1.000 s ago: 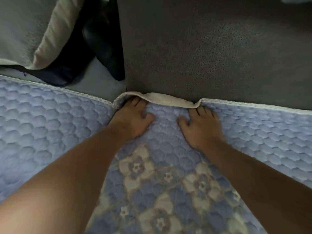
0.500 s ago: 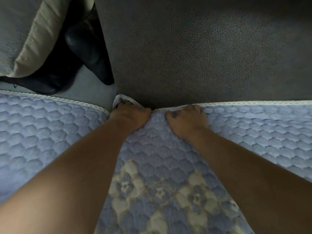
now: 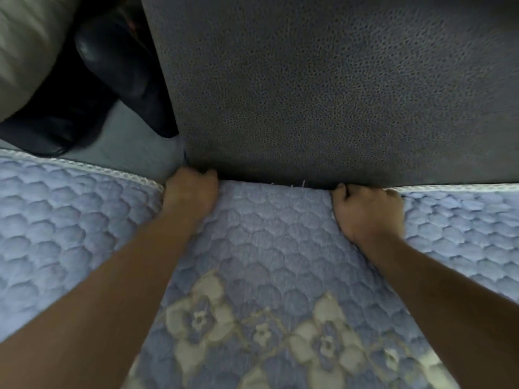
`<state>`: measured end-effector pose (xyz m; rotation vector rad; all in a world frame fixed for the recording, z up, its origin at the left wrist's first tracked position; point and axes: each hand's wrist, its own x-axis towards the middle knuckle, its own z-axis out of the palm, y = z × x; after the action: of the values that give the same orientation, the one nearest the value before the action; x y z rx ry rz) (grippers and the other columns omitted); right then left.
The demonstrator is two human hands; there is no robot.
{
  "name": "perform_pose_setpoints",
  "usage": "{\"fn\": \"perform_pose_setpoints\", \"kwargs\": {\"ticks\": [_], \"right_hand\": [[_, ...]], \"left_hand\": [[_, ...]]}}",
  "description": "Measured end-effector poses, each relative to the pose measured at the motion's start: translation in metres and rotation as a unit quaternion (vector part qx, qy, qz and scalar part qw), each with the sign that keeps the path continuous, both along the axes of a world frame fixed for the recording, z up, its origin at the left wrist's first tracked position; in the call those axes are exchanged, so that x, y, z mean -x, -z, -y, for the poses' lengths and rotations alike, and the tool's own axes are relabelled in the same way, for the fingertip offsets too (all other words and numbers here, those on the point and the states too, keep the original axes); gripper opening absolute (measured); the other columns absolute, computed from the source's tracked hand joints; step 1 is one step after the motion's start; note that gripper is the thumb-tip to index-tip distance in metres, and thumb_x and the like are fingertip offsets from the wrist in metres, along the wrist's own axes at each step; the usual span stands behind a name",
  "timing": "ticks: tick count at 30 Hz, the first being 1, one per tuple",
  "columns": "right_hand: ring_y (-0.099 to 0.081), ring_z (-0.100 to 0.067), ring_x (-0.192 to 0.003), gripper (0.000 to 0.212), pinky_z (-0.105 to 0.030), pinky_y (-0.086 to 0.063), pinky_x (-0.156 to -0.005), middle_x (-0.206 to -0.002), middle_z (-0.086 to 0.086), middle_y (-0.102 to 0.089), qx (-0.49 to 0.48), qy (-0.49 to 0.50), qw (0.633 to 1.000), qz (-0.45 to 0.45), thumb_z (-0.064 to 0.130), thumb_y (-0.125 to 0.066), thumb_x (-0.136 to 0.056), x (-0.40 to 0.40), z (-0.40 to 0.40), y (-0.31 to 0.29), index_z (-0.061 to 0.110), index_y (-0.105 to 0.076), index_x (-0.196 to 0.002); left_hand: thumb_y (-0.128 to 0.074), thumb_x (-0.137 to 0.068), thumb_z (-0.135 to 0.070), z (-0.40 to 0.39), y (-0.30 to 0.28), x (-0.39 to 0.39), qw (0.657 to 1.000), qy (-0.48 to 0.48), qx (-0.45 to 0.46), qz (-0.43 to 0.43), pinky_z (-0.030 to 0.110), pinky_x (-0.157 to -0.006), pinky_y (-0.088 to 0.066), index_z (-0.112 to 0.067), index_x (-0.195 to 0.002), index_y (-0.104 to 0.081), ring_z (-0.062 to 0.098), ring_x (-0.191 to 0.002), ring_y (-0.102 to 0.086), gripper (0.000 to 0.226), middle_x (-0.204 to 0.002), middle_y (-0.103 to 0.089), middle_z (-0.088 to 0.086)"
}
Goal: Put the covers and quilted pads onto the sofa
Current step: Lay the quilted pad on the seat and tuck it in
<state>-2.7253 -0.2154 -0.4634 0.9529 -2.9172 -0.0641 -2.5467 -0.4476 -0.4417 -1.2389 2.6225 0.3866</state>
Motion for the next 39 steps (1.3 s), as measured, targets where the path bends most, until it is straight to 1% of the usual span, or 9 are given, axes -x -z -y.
{"fn": "perform_pose_setpoints", "kwargs": {"ticks": [3,7,12,17,22,24,27,30,39], "right_hand": [[-0.062,-0.036,-0.053,0.053,-0.039,-0.042,-0.067,-0.06,-0.021,-0.065,-0.022,-0.014,1.0,-0.011,0.032,-0.035,-0.093,0.0,0.001,-0.001,0.004,-0.07,-0.064],[-0.054,-0.029,-0.05,0.058,-0.037,-0.033,-0.066,-0.061,-0.016,-0.065,-0.034,-0.033,0.998,-0.031,0.033,-0.025,-0.095,0.003,-0.001,0.006,0.008,-0.068,-0.066],[-0.058,-0.033,-0.048,0.047,-0.036,-0.036,-0.062,-0.055,-0.017,-0.063,0.018,-0.025,0.998,-0.06,0.029,-0.042,-0.092,0.006,-0.001,0.01,0.007,-0.066,-0.058],[-0.062,-0.035,-0.051,0.047,-0.037,-0.044,-0.065,-0.057,-0.016,-0.066,0.026,0.012,1.0,-0.011,0.033,-0.043,-0.09,0.003,0.001,0.001,0.007,-0.071,-0.061],[-0.07,-0.033,-0.088,0.04,-0.04,-0.05,-0.08,-0.093,-0.009,-0.074,0.05,-0.005,0.994,0.101,0.037,-0.039,-0.096,0.007,0.001,-0.017,0.018,-0.074,-0.093],[-0.067,-0.031,-0.093,0.03,-0.039,-0.053,-0.08,-0.101,-0.007,-0.073,0.101,-0.023,0.98,0.171,0.036,-0.044,-0.095,0.026,-0.028,-0.027,0.022,-0.071,-0.098],[-0.064,-0.037,-0.083,0.038,-0.045,-0.052,-0.074,-0.086,-0.014,-0.07,0.101,-0.044,0.994,0.027,0.036,-0.04,-0.094,0.076,-0.127,-0.034,0.013,-0.068,-0.082],[-0.06,-0.034,-0.105,0.045,-0.049,-0.045,-0.097,-0.109,-0.007,-0.07,-0.018,0.029,0.999,-0.022,0.041,-0.031,-0.097,0.115,-0.215,-0.035,0.018,-0.068,-0.105],[-0.05,-0.034,-0.124,0.053,-0.045,-0.037,-0.103,-0.131,-0.007,-0.06,-0.136,-0.002,0.986,0.092,0.041,-0.014,-0.096,0.131,-0.202,-0.035,0.024,-0.057,-0.122]], "left_hand": [[-0.039,-0.105,-0.027,-0.019,-0.019,-0.009,0.974,-0.148,-0.167,-0.031,0.043,-0.097,-0.047,-0.005,-0.13,-0.049,0.04,-0.117,-0.057,0.035,-0.125,-0.058,0.018],[-0.057,-0.094,-0.045,0.018,-0.026,0.007,0.814,-0.355,-0.446,-0.113,0.04,-0.084,-0.055,-0.011,-0.097,-0.071,0.032,-0.091,-0.068,0.037,-0.097,-0.073,0.014],[-0.058,-0.094,-0.047,0.04,0.003,0.021,0.912,-0.251,-0.325,-0.009,0.044,-0.091,-0.051,-0.017,-0.113,-0.065,0.03,-0.096,-0.062,0.036,-0.111,-0.065,0.012],[-0.043,-0.101,-0.031,-0.036,-0.014,0.074,0.992,0.041,0.01,0.123,0.052,-0.1,-0.042,-0.016,-0.129,-0.062,0.036,-0.124,-0.055,0.037,-0.137,-0.058,0.012],[-0.032,-0.095,-0.043,-0.143,0.005,0.076,0.973,0.189,0.086,-0.1,0.044,-0.09,-0.041,-0.019,-0.1,-0.067,0.033,-0.094,-0.061,0.043,-0.1,-0.069,0.009],[-0.035,-0.094,-0.041,-0.135,0.013,0.081,0.976,0.17,0.111,-0.081,0.043,-0.083,-0.041,-0.018,-0.091,-0.068,0.035,-0.087,-0.062,0.04,-0.093,-0.07,0.011],[-0.036,-0.096,-0.041,-0.13,0.019,0.082,0.967,0.186,0.154,-0.077,0.043,-0.083,-0.041,-0.019,-0.1,-0.071,0.035,-0.089,-0.064,0.042,-0.097,-0.071,0.01],[-0.035,-0.097,-0.042,-0.137,0.017,0.086,0.967,0.189,0.149,-0.079,0.043,-0.083,-0.042,-0.021,-0.107,-0.071,0.035,-0.092,-0.065,0.043,-0.101,-0.072,0.009],[-0.03,-0.097,-0.042,-0.175,-0.011,0.126,0.927,0.358,0.061,-0.097,0.048,-0.091,-0.055,-0.021,-0.132,-0.061,0.036,-0.105,-0.068,0.051,-0.123,-0.069,0.011]]}}
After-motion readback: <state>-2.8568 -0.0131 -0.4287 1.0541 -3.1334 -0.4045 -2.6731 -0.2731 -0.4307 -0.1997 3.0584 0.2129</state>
